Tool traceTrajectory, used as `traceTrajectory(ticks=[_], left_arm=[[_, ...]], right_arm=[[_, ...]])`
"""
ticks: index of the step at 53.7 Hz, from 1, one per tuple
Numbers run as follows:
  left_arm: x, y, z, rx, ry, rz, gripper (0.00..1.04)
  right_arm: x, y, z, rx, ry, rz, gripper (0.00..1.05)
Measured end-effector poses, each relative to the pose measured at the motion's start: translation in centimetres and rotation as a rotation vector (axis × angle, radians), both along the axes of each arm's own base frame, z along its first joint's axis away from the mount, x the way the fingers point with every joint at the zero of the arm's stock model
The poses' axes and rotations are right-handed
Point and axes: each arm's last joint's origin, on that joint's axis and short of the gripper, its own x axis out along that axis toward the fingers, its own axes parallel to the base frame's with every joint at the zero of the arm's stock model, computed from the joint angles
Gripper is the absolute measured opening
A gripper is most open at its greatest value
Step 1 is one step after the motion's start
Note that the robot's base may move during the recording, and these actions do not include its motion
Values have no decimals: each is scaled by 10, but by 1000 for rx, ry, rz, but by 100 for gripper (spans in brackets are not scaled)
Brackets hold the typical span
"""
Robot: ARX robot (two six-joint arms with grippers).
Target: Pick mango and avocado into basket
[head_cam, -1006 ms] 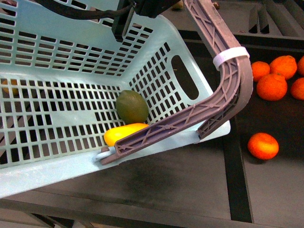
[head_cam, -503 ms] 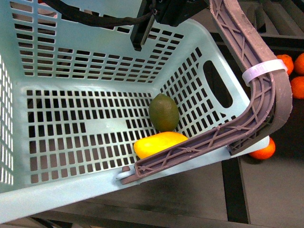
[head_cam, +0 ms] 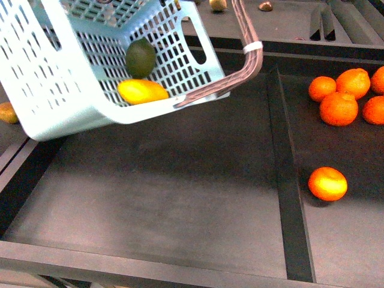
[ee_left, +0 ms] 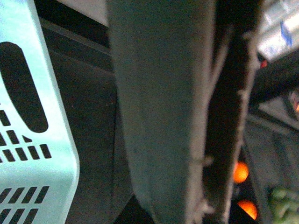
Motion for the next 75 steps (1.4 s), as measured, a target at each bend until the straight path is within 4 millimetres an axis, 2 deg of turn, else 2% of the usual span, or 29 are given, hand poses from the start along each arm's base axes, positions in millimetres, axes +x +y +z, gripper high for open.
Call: traceTrajectory(ticks=[5,14,21,28,35,38,41,47,49,54,57,60,71,74,75], left_arm=[[31,4,-1,-210,95,179,8],[74,21,-13,-462,209,425,8],[96,34,-20,-607,214,520,8],[115,58,-15,-820,124,588,8],[124,71,-20,-906,49,606,8],[126,74,-29,-909,57,619,8],[125,76,-40,-900,81,637,8],[118,78,-80,-835,197,682,7],[110,76,-76,-791,236,693,8],[90,72,-88,-704,339,765,30],[84,74,-87,-686,371,771,39],[76,75,-88,-652,423,784,55],[57,79,-93,-609,493,812,92],[51,81,-95,-601,501,817,99],[48,82,-95,-598,504,822,99]], right_arm=[[0,0,0,0,0,1,97],[0,0,0,0,0,0,97],[0,0,0,0,0,0,97],[0,0,0,0,0,0,97],[0,0,0,0,0,0,97],[0,0,0,0,0,0,97],[0,0,0,0,0,0,97],[0,0,0,0,0,0,97],[0,0,0,0,0,1,97],[0,0,0,0,0,0,97],[0,0,0,0,0,0,97],[0,0,0,0,0,0,97],[0,0,0,0,0,0,97],[0,0,0,0,0,0,97],[0,0,0,0,0,0,97]])
